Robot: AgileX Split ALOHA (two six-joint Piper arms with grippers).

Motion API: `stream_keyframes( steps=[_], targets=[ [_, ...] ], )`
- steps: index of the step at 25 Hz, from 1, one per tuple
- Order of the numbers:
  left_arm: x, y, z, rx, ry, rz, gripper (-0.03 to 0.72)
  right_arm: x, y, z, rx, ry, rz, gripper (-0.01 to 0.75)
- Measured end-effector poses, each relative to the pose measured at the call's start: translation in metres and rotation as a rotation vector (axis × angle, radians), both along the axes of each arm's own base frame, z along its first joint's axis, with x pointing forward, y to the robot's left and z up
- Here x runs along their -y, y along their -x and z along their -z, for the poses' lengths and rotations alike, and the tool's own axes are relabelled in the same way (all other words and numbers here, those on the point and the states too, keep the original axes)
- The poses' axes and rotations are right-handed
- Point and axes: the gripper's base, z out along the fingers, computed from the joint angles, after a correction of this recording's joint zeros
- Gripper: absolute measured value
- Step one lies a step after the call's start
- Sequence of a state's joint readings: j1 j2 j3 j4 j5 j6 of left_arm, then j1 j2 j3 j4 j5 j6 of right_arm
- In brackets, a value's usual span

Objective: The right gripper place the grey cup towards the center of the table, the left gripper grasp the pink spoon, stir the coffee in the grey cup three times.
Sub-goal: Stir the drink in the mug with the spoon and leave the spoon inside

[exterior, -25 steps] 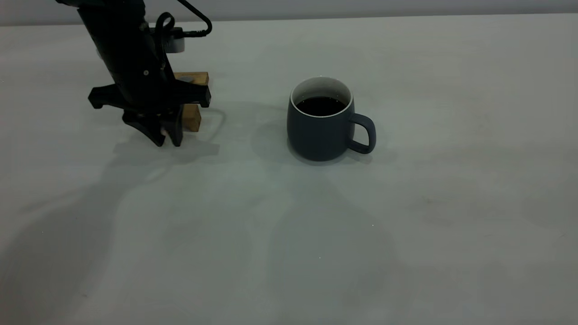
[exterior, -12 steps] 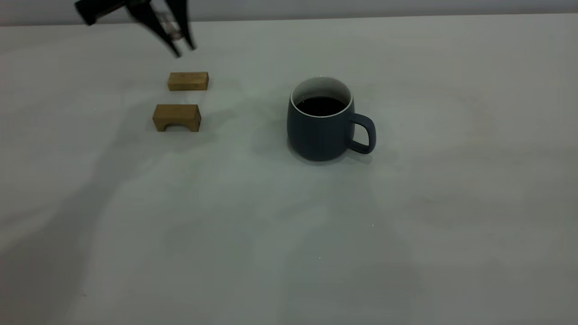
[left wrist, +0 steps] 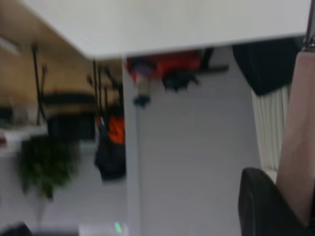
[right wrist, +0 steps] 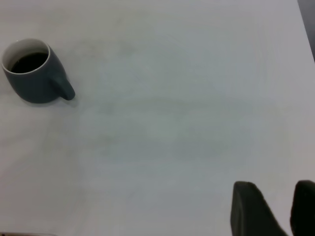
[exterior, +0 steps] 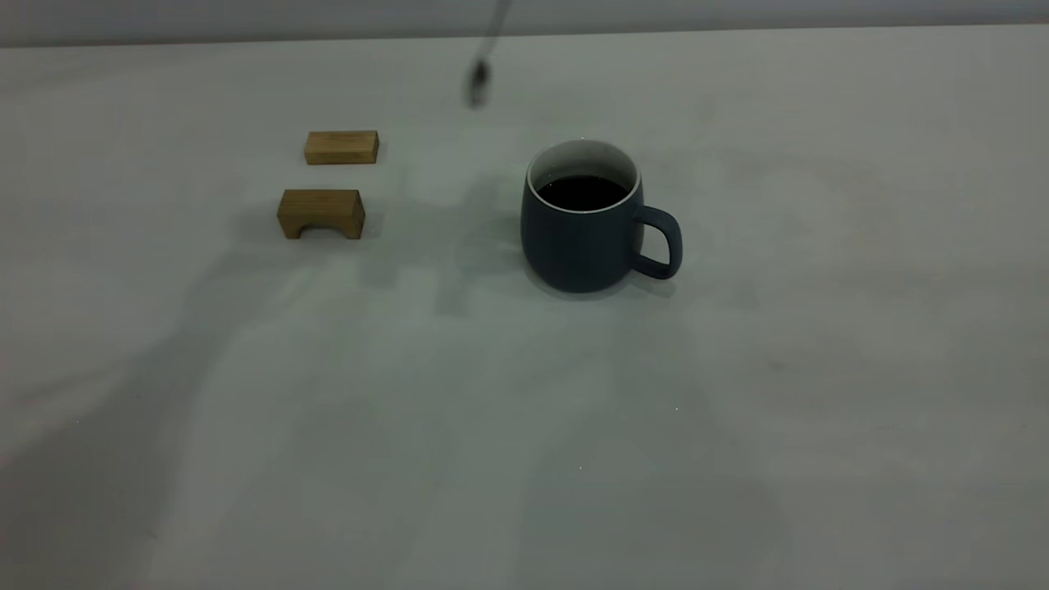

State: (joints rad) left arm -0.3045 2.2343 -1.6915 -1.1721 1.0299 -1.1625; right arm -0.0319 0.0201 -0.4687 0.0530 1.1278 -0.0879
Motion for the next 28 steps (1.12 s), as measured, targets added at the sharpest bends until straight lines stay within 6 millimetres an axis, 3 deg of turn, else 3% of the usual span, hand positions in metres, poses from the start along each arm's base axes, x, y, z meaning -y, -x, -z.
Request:
stream_keyframes(
  steps=[7, 18, 23, 28],
  targets=[
    [0.014, -0.007, 0.041, -0.045, 0.128, -0.023, 0.158, 0.0, 0.0, 0.0, 0.0, -0.001, 0.0, 0.237],
    [0.022, -0.009, 0.119, -0.059, 0.121, -0.043, 0.158, 0.0, 0.0, 0.0, 0.0, -0.001, -0.001, 0.237],
    [0.025, -0.012, 0.128, 0.057, 0.152, -0.035, 0.158, 0.0, 0.0, 0.0, 0.0, -0.001, -0.001, 0.237],
    [0.033, -0.01, 0.136, 0.004, 0.245, -0.075, 0.158, 0.0, 0.0, 0.0, -0.001, -0.001, -0.001, 0.237]
  ],
)
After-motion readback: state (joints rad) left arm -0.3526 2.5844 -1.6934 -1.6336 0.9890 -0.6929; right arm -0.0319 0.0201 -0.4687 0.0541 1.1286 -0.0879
